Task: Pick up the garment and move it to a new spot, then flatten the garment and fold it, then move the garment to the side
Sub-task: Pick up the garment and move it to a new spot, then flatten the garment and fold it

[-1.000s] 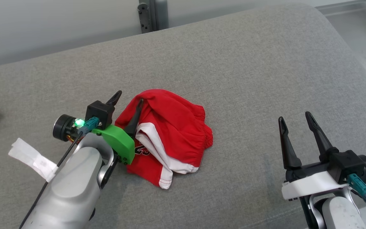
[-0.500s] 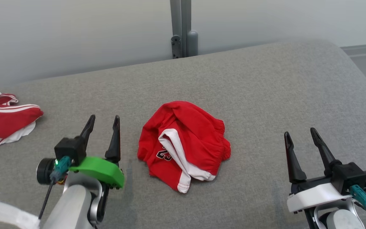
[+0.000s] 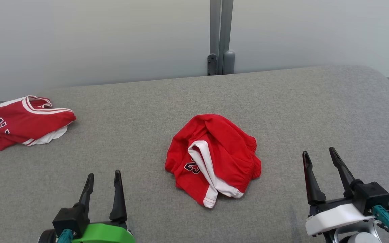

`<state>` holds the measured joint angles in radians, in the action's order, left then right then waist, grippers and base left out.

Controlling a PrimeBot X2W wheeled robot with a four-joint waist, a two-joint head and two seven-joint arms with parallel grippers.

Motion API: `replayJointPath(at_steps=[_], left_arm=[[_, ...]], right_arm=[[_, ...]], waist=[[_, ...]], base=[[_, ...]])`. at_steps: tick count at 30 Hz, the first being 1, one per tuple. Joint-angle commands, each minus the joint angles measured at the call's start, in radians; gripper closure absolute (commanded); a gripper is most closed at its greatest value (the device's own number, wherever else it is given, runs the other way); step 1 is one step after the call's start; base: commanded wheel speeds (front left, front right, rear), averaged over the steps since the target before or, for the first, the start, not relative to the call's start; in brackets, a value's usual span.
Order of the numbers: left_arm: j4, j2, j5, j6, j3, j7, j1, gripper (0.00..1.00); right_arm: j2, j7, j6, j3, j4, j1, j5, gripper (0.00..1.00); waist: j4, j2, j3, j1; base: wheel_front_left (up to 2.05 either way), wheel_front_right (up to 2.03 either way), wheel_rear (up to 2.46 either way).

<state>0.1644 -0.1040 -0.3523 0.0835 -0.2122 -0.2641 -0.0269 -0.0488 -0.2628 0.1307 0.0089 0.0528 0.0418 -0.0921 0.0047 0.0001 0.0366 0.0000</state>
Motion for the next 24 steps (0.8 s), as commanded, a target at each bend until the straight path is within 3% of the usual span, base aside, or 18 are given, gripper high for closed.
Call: replayJointPath(at_steps=[1, 24], left_arm=[[-0.004, 0.007, 0.016, -0.005, 0.008, -0.001, -0.024, 0.00], [-0.007, 0.049, 0.079, -0.050, 0.078, -0.001, -0.067, 0.00]], right_arm=[[-0.003, -0.003, 0.000, 0.000, 0.005, 0.016, -0.008, 0.00], [-0.003, -0.003, 0.000, 0.002, 0.022, 0.004, -0.022, 0.00]], waist=[[0.001, -0.0001, 0.000, 0.0000], [-0.008, -0.0001, -0.011, 0.0000]], base=[[0.00, 0.00, 0.00], [0.00, 0.00, 0.00]])
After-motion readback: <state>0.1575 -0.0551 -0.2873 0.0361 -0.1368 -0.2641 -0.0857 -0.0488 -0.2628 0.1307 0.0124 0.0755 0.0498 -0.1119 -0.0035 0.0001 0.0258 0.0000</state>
